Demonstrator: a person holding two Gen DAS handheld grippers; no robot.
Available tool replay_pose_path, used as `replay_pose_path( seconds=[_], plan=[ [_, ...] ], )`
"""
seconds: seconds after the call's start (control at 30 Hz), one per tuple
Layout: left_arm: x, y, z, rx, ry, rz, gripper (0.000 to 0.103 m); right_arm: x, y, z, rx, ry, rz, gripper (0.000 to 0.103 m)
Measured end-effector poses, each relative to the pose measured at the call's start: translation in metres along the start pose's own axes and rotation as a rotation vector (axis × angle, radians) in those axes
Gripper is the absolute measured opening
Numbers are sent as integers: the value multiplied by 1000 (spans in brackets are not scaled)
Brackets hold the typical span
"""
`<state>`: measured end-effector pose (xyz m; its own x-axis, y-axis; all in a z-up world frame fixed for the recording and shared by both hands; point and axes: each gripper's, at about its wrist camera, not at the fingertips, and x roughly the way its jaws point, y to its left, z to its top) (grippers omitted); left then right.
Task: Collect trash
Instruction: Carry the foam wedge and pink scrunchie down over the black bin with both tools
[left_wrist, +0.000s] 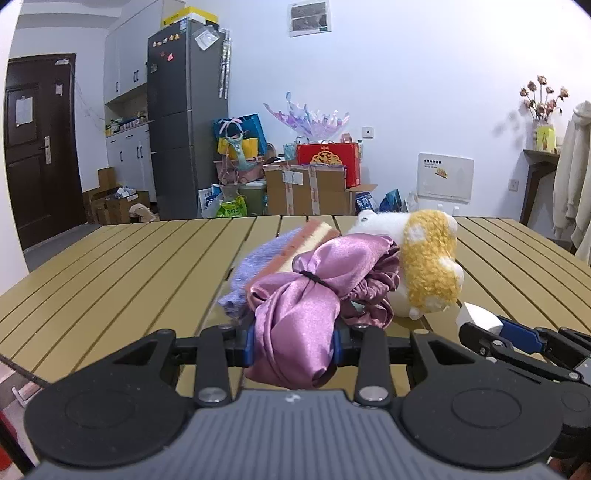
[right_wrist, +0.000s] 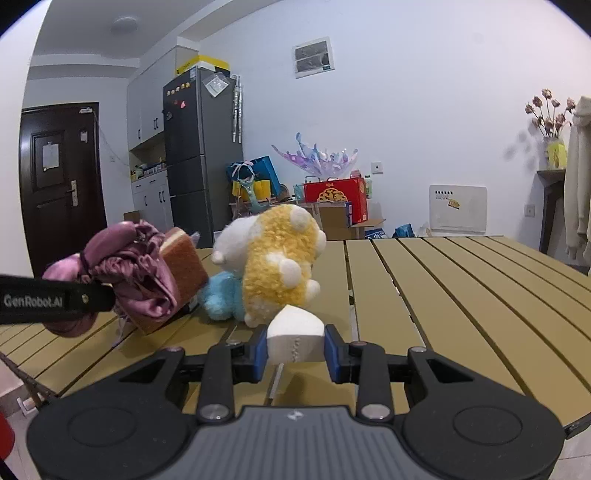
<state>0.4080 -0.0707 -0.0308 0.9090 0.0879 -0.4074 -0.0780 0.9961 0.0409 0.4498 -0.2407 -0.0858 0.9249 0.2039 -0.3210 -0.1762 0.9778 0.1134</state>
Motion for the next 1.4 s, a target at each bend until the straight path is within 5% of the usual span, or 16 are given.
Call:
replay_pose_path(
  seconds=[0.67,1.4],
  plan=[
    [-79,53,-22,-56,-15,-112,36,-105,32,-32,-91,24,57,31],
    [-122,87,-124,-9,208,-77,36,-174,46,-111,-24,231,26,31]
  ],
)
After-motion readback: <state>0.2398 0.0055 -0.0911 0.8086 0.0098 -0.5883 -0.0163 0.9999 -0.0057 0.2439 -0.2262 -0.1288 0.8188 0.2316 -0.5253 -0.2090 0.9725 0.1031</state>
